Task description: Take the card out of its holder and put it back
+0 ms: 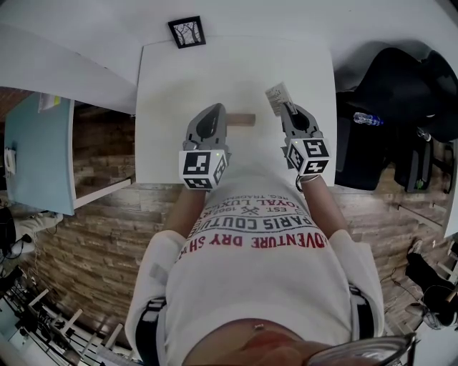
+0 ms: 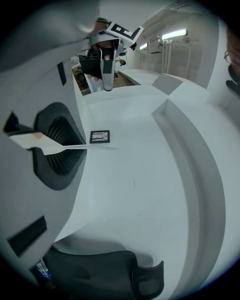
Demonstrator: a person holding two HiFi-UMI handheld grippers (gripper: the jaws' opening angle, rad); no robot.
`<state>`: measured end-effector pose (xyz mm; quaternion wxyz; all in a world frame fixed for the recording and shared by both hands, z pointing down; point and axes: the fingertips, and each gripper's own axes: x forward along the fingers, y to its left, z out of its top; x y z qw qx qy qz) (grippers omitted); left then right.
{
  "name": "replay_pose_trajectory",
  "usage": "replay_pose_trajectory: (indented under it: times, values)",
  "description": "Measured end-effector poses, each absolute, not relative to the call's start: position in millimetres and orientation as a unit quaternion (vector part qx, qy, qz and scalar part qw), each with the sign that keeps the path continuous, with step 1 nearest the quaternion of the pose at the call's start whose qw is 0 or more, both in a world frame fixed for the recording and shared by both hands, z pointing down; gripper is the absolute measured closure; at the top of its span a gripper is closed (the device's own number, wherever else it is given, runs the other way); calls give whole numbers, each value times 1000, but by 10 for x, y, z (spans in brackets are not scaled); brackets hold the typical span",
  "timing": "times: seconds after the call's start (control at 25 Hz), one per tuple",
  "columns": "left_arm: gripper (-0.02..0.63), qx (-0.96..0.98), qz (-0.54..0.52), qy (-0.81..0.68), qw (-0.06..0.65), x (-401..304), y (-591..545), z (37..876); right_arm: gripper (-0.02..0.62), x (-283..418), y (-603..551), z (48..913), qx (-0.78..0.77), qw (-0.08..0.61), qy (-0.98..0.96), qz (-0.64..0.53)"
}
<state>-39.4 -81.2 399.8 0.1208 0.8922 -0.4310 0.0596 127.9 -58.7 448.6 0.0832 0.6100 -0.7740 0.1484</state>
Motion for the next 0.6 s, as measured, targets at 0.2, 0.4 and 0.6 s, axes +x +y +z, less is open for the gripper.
replay_pose_trajectory:
  times: [0.2,0.4,0.6]
  values:
    - [581,889,64,-434,129,-412,-811,4031,561,1285,-590,4479,610,84,-775,144]
    - [581,885,76,-440,131,-421,-806,4056,561,1281,-598,4456,598,86,-784,141]
    - [580,886,81,-434,138,-399,-727,4100,561,1178,-660,4426,541,108,-826,114]
